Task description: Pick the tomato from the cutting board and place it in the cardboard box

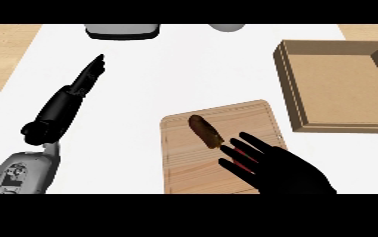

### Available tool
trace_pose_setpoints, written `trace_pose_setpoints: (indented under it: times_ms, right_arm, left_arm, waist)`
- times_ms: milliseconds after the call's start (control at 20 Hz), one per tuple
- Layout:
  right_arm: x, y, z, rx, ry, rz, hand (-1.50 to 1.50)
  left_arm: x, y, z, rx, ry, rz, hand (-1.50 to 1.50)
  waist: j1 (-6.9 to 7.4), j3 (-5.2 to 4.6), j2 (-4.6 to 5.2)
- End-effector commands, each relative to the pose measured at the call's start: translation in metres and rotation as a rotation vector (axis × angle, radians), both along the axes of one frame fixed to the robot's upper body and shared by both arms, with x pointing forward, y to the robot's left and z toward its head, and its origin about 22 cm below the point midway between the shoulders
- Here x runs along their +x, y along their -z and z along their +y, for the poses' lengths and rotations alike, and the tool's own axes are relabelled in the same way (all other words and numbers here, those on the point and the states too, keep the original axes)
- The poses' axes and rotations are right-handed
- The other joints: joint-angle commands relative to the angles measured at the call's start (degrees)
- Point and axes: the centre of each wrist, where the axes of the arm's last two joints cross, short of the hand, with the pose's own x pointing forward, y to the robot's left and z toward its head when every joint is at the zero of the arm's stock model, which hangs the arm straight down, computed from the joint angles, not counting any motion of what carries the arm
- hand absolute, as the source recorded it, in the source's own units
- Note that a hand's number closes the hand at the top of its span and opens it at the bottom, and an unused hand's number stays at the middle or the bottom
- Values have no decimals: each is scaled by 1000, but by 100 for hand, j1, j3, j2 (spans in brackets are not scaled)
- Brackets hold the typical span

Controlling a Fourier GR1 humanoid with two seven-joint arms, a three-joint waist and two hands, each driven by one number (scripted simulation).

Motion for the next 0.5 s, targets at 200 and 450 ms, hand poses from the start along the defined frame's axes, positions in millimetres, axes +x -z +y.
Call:
trace_pose_setpoints:
  times_ms: [200,450]
  right_arm:
    - [23,25,6,-90,34,-43,-150]
    - [24,21,9,-78,42,-33,-150]
  left_arm:
    - [-3,16,-13,-18,-7,3,0]
    - [-11,2,2,-5,1,5,0]
  waist:
    - [9,-1,6]
    - [12,-1,0]
